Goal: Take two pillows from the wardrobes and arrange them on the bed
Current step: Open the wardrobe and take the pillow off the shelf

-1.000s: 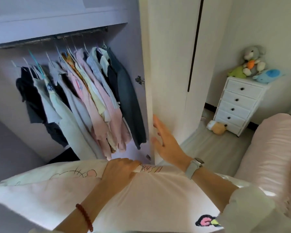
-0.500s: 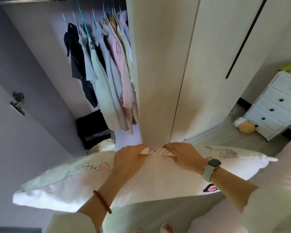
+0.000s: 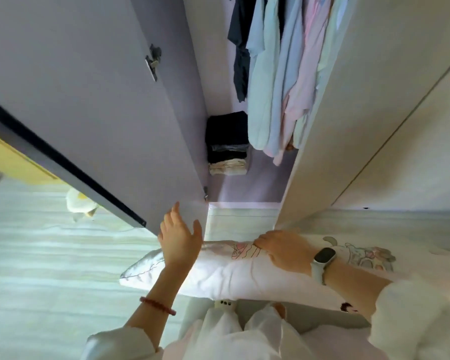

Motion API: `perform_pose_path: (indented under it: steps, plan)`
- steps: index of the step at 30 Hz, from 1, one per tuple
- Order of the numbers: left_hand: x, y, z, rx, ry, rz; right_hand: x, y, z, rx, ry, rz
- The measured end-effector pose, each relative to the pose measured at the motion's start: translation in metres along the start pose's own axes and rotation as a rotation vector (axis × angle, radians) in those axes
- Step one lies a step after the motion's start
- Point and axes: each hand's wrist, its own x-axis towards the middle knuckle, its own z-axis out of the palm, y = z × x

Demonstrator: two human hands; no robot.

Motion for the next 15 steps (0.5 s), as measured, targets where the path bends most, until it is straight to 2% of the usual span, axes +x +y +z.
perform_pose_path:
  steps: [3,5,10,15]
  plan:
    - [0.004,-0.017,-0.013,-0.108,0.133,-0.383,0.012,-0.009,0.007,0.01,-0.016,-0.044]
    - [0.015,-0.024,-0.023,-0.228,0.226,-0.512,0.02,-0.014,0.011,0.048,-0.03,-0.051]
    - [0.043,-0.024,-0.041,-0.549,0.421,-0.244,0.027,-0.017,0.02,0.118,0.021,-0.067]
    - [0.032,-0.022,-0.037,-0.553,0.441,-0.143,0.023,-0.012,0.022,0.163,0.056,-0.076]
